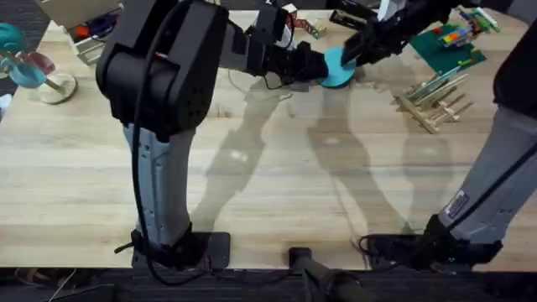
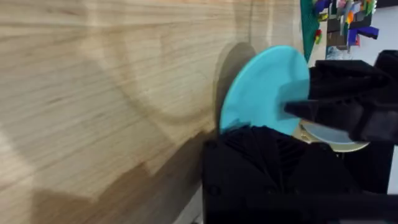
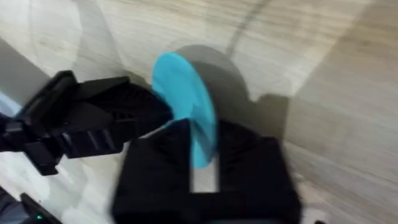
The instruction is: Pick up the plates from the table one by one and place each into a slot on the dish rack.
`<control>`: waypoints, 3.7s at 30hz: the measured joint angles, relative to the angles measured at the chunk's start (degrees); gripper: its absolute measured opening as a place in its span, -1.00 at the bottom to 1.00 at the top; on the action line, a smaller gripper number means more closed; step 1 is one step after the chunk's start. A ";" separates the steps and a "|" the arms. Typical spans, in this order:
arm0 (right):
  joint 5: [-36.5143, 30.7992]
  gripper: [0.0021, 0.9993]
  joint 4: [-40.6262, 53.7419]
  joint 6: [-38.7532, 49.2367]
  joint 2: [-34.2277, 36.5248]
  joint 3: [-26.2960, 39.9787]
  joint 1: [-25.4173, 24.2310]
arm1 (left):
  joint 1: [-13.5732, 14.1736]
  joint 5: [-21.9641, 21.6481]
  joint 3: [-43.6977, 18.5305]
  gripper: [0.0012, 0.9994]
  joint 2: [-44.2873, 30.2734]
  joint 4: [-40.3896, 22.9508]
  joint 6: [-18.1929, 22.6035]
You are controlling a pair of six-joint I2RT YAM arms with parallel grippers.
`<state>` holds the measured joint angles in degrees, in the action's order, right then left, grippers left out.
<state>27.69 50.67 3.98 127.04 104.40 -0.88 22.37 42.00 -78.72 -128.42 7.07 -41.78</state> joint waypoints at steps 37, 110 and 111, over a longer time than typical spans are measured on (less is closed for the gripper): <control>-0.29 -0.94 16.41 0.45 -21.92 0.00 -0.31 | -0.13 -22.24 1.05 -0.92 27.30 -35.33 20.09; -55.82 -0.94 41.99 -63.36 -49.72 -0.11 -4.66 | -0.13 -40.76 1.05 0.99 60.61 -60.89 43.82; -55.99 -0.94 41.99 -63.44 -49.72 -0.11 -4.66 | -0.13 -40.76 1.05 0.99 60.61 -60.89 43.81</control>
<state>-28.30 92.66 -59.46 77.32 104.29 -5.54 22.24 1.23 -77.67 -67.81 -53.82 2.04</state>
